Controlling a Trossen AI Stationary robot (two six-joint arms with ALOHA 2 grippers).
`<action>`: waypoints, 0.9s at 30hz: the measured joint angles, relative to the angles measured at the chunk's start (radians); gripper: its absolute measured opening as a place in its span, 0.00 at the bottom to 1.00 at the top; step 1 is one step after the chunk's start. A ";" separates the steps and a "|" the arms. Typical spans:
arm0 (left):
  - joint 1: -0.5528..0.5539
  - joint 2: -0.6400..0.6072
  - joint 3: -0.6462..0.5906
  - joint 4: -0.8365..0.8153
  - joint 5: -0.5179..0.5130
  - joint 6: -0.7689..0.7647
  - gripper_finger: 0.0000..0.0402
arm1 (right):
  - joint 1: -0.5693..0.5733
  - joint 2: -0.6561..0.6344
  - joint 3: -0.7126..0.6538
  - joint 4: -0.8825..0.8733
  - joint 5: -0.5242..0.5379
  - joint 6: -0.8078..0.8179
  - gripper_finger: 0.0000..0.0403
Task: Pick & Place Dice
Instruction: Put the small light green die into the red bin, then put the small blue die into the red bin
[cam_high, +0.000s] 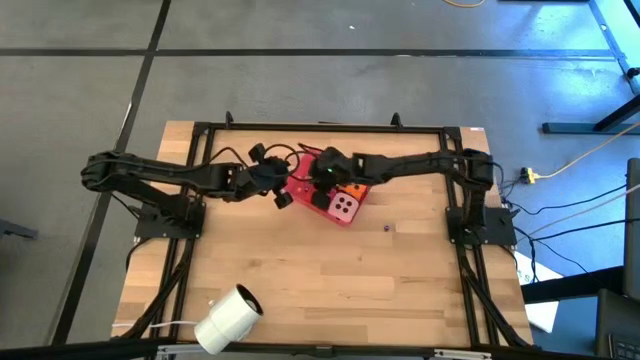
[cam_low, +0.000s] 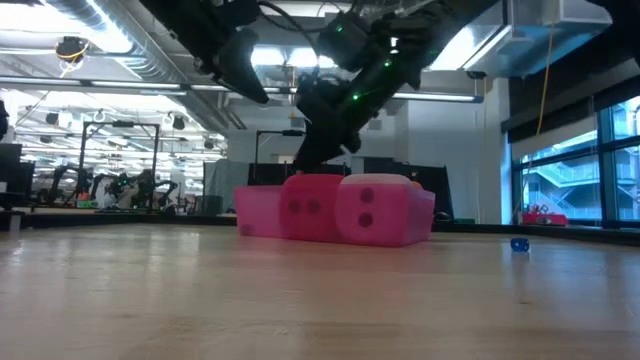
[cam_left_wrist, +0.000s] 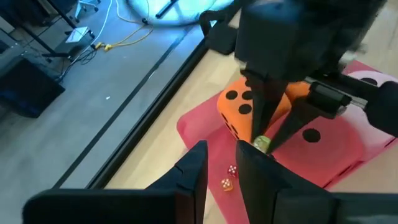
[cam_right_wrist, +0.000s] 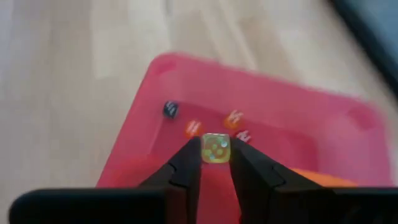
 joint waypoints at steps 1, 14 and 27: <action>0.000 0.000 0.000 -0.001 0.000 0.000 0.19 | -0.005 0.010 0.021 -0.041 -0.029 0.004 0.21; -0.005 0.000 0.000 -0.020 0.000 -0.031 0.18 | -0.028 0.032 0.049 -0.107 -0.108 0.083 0.35; -0.005 0.000 0.000 -0.020 0.000 -0.033 0.18 | -0.026 0.024 0.234 -0.356 -0.110 0.022 0.43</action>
